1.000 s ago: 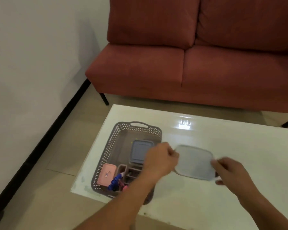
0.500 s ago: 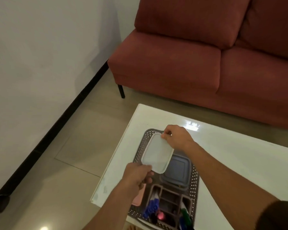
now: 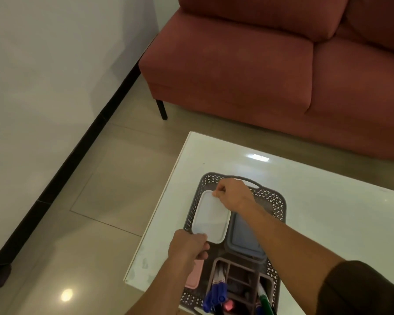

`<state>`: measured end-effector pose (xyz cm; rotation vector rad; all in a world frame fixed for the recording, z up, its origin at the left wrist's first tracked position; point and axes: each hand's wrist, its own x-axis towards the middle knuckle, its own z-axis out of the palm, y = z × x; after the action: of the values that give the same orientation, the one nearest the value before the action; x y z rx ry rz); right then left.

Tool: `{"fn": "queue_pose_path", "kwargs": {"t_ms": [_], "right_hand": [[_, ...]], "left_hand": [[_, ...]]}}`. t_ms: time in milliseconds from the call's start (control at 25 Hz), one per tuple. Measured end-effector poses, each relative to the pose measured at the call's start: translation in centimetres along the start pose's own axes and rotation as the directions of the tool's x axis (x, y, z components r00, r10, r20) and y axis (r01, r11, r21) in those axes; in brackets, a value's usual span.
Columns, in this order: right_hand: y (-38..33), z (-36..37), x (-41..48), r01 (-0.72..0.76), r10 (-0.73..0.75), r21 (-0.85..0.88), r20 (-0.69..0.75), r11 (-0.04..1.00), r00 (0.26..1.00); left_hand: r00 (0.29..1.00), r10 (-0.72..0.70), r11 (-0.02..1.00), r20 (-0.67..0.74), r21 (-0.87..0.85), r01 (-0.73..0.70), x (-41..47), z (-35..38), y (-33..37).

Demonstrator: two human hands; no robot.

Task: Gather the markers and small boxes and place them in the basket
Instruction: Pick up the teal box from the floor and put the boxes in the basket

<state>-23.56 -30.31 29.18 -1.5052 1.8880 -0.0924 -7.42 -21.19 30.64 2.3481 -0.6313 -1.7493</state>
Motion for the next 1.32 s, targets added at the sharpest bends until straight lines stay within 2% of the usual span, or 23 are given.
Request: {"fn": "queue_pose_path", "kwargs": {"t_ms": [120, 240, 360, 400, 480, 560, 640, 720, 800, 920, 1000, 1200, 1320], "right_hand": [[0.1, 0.5, 0.1, -0.021, 0.022, 0.020, -0.015, 1.000, 1.000], [-0.2, 0.8, -0.5, -0.009, 0.010, 0.025, -0.044, 1.000, 0.999], [0.0, 0.1, -2.0, 0.033, -0.030, 0.030, -0.103, 0.999, 0.994], [0.5, -0.5, -2.7, 0.030, -0.022, 0.049, -0.154, 0.998, 0.988], [2.2, -2.0, -4.3, -0.025, 0.043, 0.070, -0.261, 0.997, 0.965], [4.3, -3.3, -6.4, -0.103, 0.104, 0.017, -0.272, 0.995, 0.957], [6.2, -3.8, -9.1, -0.140, 0.129, -0.035, -0.228, 0.989, 0.965], [7.4, -3.0, -11.9, -0.132, 0.112, -0.086, -0.207, 0.987, 0.972], [7.9, -1.0, -14.7, -0.105, 0.073, -0.143, -0.217, 0.984, 0.973], [8.6, 2.0, -17.4, -0.105, 0.075, -0.212, -0.146, 0.972, 0.986], [8.8, 2.9, -17.5, -0.109, 0.084, -0.234, -0.114, 0.966, 0.990], [8.0, 1.8, -16.7, -0.090, 0.073, -0.326, -0.065, 0.941, 0.995], [7.8, 1.2, -16.6, -0.071, 0.064, -0.412, -0.029, 0.909, 0.998]], "left_hand": [[0.998, 0.064, 0.955, -0.019, 0.291, -0.056, 0.4, -0.4, 0.8], [0.986, 0.166, 0.773, 0.018, 0.618, -0.142, 0.2, -1.4, 2.0], [0.943, 0.328, 0.582, 0.056, 0.774, -0.249, -0.9, -1.4, 4.2], [0.899, 0.432, 0.526, 0.070, 0.790, -0.314, -1.3, -1.2, 5.3], [0.758, 0.632, 0.394, 0.161, 0.775, -0.494, -2.1, -0.1, 7.5], [0.614, 0.718, 0.209, 0.328, 0.740, -0.640, -2.2, 2.0, 9.0], [0.521, 0.683, -0.018, 0.512, 0.725, -0.689, -1.5, 4.6, 9.5], [0.466, 0.605, -0.254, 0.645, 0.712, -0.655, -0.5, 7.0, 9.6], [0.437, 0.549, -0.411, 0.713, 0.685, -0.602, 0.5, 8.9, 9.4], [0.408, 0.472, -0.601, 0.781, 0.624, -0.499, 0.9, 10.9, 8.8], [0.414, 0.438, -0.637, 0.798, 0.601, -0.483, 0.8, 11.7, 8.3], [0.406, 0.390, -0.638, 0.826, 0.561, -0.528, 0.4, 11.7, 8.7], [0.426, 0.358, -0.642, 0.831, 0.550, -0.534, 0.4, 11.7, 8.7]]}}
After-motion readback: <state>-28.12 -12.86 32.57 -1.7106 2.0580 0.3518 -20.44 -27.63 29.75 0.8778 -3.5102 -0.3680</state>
